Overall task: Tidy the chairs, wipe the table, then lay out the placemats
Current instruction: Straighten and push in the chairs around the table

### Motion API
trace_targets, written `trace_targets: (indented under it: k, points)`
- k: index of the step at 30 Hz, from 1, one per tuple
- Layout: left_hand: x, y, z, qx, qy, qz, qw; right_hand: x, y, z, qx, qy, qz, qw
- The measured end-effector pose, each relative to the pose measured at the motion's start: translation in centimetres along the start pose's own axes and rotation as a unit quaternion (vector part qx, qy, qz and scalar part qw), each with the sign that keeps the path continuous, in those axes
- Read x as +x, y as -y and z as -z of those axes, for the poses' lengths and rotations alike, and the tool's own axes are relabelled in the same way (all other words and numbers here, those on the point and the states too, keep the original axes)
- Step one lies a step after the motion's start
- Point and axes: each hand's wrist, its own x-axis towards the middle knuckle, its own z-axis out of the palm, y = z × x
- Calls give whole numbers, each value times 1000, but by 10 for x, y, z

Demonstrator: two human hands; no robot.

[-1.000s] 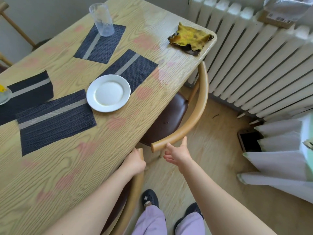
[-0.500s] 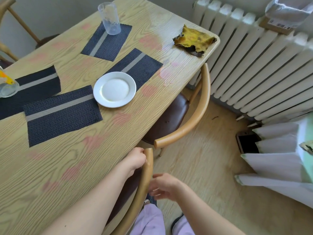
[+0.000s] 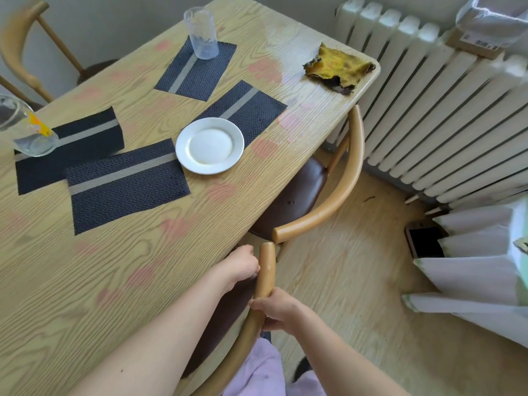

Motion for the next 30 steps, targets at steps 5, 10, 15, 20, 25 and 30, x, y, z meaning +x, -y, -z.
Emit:
trace_targets:
  k: [5, 10, 15, 20, 25, 30]
  points:
    - [-26, 5, 5, 46, -21, -55, 997, -21, 19, 22, -175, -161, 50, 970]
    - [-72, 20, 6, 30, -82, -94, 992, -69, 19, 35, -188, -256, 165, 934]
    - [-122, 39, -2, 36, -127, -152, 980, -117, -1, 15, -194, -251, 244, 916]
    - [-174, 73, -6, 60, -199, -191, 959, -150, -13, -20, -209, -231, 292, 904]
    - [-220, 115, 13, 77, -249, -179, 949, -179, -7, -65, -255, -240, 339, 873]
    - [-248, 149, 46, 48, -308, -176, 934, -197, 7, -112, -285, -214, 359, 863]
